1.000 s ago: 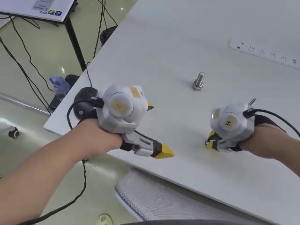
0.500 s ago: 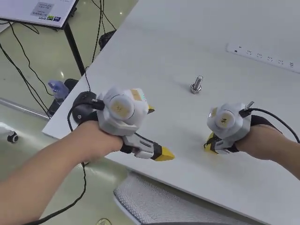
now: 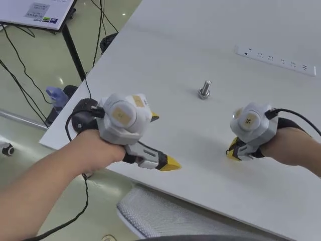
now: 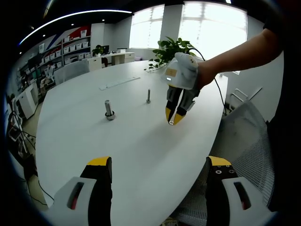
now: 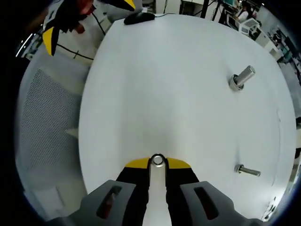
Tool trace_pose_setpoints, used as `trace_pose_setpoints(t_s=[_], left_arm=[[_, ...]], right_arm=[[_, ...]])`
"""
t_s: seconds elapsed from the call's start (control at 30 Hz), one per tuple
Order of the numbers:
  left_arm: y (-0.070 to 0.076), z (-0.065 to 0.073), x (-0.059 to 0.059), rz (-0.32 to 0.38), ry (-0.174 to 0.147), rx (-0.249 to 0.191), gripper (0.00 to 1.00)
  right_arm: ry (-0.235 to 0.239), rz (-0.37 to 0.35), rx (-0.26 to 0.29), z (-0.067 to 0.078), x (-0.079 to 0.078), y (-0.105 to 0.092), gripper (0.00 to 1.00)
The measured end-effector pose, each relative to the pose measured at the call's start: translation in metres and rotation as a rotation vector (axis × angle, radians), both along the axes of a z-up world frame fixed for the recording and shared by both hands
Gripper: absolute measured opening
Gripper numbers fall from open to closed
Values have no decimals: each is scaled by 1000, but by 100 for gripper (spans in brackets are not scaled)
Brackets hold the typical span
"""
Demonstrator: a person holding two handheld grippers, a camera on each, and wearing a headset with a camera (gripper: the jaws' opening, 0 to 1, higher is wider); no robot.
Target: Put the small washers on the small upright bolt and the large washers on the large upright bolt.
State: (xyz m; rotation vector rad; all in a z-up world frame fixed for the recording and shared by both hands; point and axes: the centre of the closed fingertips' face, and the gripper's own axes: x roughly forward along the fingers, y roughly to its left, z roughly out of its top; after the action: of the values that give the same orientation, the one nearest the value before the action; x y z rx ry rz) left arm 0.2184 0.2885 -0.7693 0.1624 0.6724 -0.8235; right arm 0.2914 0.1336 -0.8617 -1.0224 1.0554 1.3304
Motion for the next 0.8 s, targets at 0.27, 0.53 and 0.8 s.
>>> trace_pose_setpoints(t_s=[0.27, 0.53, 0.8], left_arm=[[-3, -2, 4, -6, 2, 2, 81], [-6, -4, 5, -16, 8, 6, 81], [-3, -5, 6, -5, 12, 10, 81]], right_arm=[[-25, -44, -42, 18, 23, -35, 12], [-64, -110, -59, 39, 65, -57, 12], [-94, -139, -58, 50, 94, -62, 12]])
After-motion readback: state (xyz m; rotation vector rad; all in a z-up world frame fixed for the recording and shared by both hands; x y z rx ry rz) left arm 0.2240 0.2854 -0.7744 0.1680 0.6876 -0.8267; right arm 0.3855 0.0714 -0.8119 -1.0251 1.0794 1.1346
